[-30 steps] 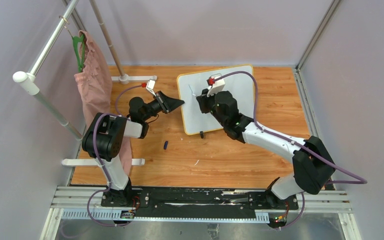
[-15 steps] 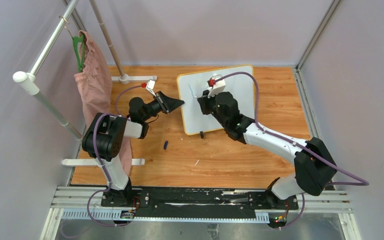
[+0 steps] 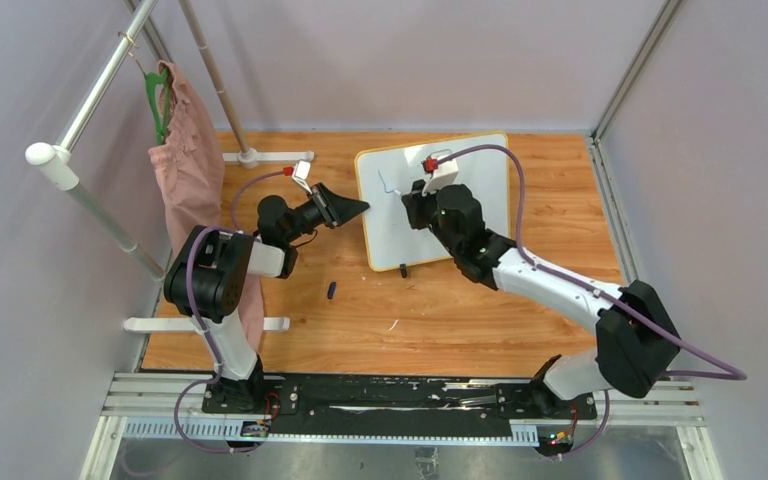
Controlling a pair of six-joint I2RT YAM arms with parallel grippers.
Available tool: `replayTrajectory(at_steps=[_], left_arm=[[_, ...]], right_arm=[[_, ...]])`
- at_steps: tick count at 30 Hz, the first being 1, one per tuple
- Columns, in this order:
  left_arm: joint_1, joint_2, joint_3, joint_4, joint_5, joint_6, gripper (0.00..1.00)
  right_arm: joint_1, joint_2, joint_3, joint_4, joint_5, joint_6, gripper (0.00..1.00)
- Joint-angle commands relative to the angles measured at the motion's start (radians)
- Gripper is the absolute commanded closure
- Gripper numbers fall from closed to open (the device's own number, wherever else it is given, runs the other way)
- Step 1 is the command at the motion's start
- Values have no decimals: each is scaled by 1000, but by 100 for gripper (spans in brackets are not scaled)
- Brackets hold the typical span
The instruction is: Write a sentence on the whiteboard
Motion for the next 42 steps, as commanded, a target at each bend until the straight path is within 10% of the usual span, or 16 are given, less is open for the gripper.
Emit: replayTrajectory(at_steps=[1, 10, 42], left_arm=[[7, 6, -11, 61, 20, -31, 70], [7, -14, -16, 43, 19, -19, 53], [5, 35, 2, 33, 30, -11, 57]], right_arm=[[-15, -76, -35, 10, -7, -2, 100], [-14, -169, -50, -17, -33, -13, 100], [-14, -11, 51, 27, 24, -48, 100]])
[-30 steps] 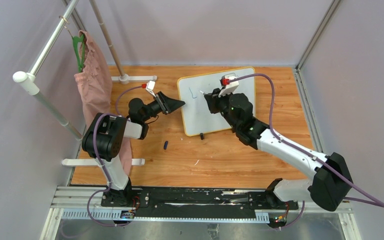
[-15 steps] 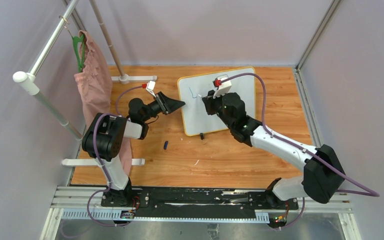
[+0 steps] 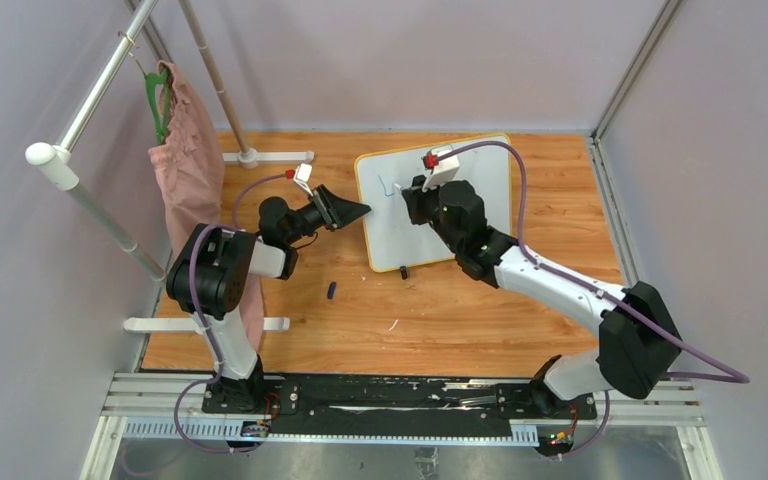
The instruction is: Write a sentence on the whiteboard
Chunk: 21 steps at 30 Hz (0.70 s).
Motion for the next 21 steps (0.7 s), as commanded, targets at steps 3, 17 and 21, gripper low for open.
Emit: replayTrajectory(at_steps=[3, 17, 21], left_arm=[[4, 9, 12, 28, 14, 14, 57], [4, 4, 12, 37, 15, 7, 57], [4, 3, 10, 40, 15, 5, 57]], right_arm=[[-9, 28, 52, 29, 30, -19, 100], [-10, 36, 26, -5, 20, -14, 100], [-9, 26, 12, -14, 17, -15, 100]])
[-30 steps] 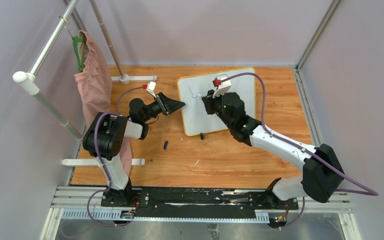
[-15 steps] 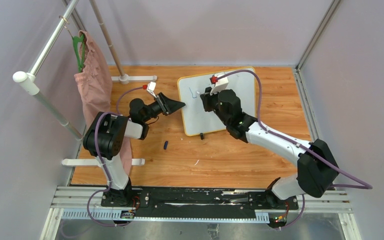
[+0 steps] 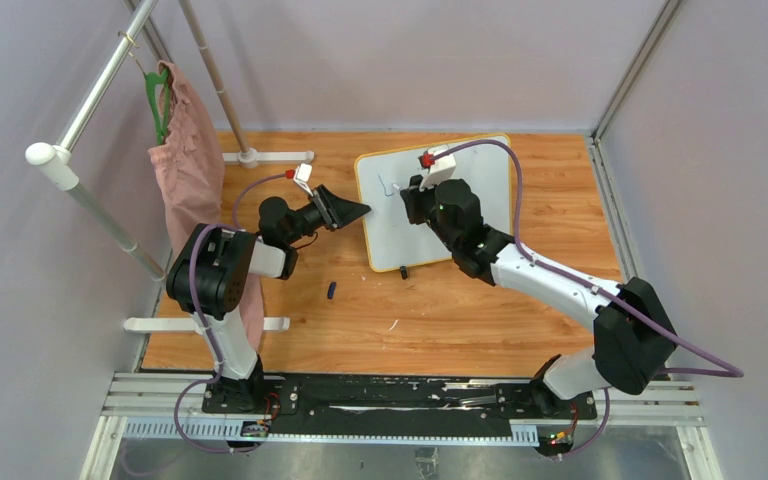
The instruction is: Write a sentence on the whiteboard
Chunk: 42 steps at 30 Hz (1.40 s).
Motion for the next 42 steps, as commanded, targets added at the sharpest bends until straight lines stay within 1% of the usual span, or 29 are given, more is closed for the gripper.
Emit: replayTrajectory(at_steps=[1, 10, 23, 42], left_arm=[[4, 3, 9, 40, 15, 6, 57], [4, -3, 7, 46, 16, 2, 57], [4, -4, 7, 50, 18, -2, 57], [3, 2, 9, 66, 20, -10, 58]], right_arm=[[-8, -11, -14, -15, 11, -14, 100], [-10, -31, -35, -51, 18, -20, 100], [-19, -43, -20, -81, 97, -38, 100], [-19, -4, 50, -60, 43, -43, 100]])
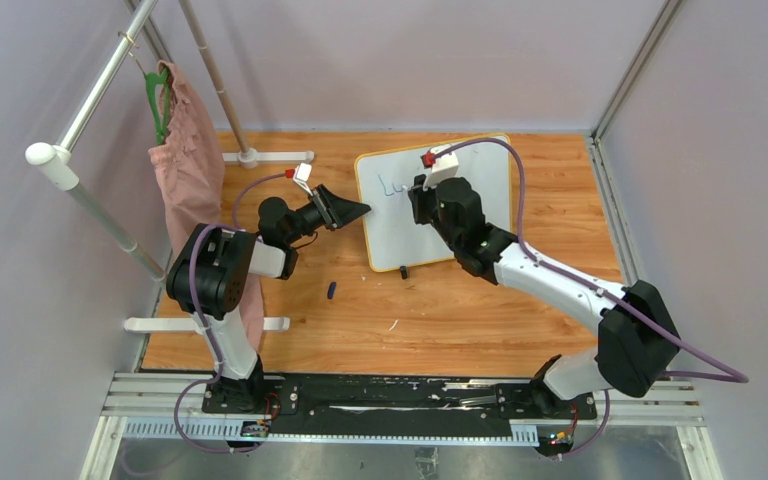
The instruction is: Write a sentence on the whiteboard
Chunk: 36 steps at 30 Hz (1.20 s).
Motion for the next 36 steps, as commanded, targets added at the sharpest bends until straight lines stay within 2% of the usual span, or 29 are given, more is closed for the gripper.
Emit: replayTrajectory(at_steps=[1, 28, 36], left_arm=[[3, 2, 8, 49, 15, 0, 58], [-5, 1, 8, 58, 20, -5, 59], [-5, -2, 9, 60, 21, -5, 59]], right_arm=[[-12, 15, 40, 22, -11, -16, 100], [29, 52, 69, 32, -52, -15, 100], [23, -50, 9, 47, 29, -17, 100]])
